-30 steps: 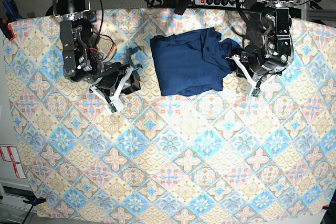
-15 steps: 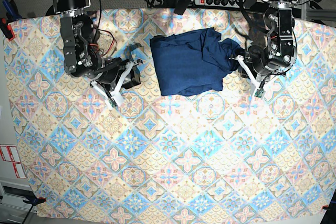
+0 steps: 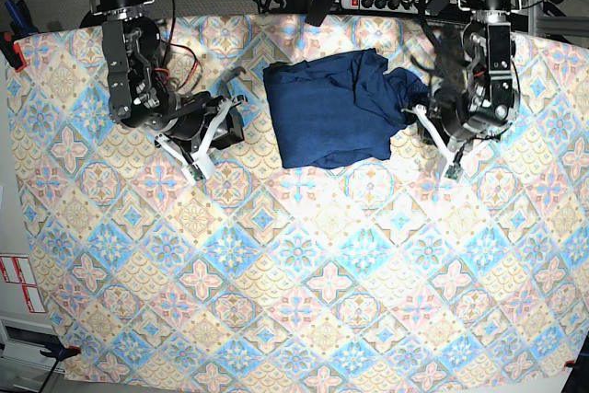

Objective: Fold the T-shirt properly
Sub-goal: 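Grasp the shirt edge nearest the left gripper and fold it inward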

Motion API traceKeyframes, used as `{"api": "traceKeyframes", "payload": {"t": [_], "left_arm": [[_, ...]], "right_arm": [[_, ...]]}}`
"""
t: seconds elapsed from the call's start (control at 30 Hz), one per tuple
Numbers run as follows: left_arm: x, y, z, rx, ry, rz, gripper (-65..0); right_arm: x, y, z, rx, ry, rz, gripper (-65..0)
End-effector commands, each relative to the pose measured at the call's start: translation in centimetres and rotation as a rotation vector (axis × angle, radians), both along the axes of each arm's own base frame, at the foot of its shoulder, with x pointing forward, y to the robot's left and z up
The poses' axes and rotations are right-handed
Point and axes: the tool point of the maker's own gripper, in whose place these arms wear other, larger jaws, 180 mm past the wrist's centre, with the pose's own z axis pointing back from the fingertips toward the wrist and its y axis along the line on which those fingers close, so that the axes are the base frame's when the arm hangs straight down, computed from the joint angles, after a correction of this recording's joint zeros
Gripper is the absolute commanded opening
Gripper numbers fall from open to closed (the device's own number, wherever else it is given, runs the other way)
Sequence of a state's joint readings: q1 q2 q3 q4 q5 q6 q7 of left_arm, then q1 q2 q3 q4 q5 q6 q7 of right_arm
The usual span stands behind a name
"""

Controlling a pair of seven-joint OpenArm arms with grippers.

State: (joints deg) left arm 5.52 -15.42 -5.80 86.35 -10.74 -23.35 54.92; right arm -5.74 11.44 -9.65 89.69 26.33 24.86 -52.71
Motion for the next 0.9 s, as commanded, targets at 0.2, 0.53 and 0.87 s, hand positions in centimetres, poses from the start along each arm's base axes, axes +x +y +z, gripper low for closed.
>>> {"api": "traceKeyframes", "payload": {"t": [0.2, 0.53, 0.87], "left_arm": [[0.3, -3.7, -2.3, 0.062, 0.066, -0.173, -55.2], [3.2, -6.2, -0.6, 0.005, -0.079, -0.201, -65.0], [7.3, -6.7, 3.8, -0.048, -0.254, -0.137, -65.0]], "right_arm": [[1.1, 0.2, 1.3, 0.018, -0.049, 0.002, -50.1], [1.1, 0.2, 1.3, 0.018, -0.049, 0.002, -50.1], [1.1, 0.2, 1.3, 0.018, -0.049, 0.002, -50.1]]}}
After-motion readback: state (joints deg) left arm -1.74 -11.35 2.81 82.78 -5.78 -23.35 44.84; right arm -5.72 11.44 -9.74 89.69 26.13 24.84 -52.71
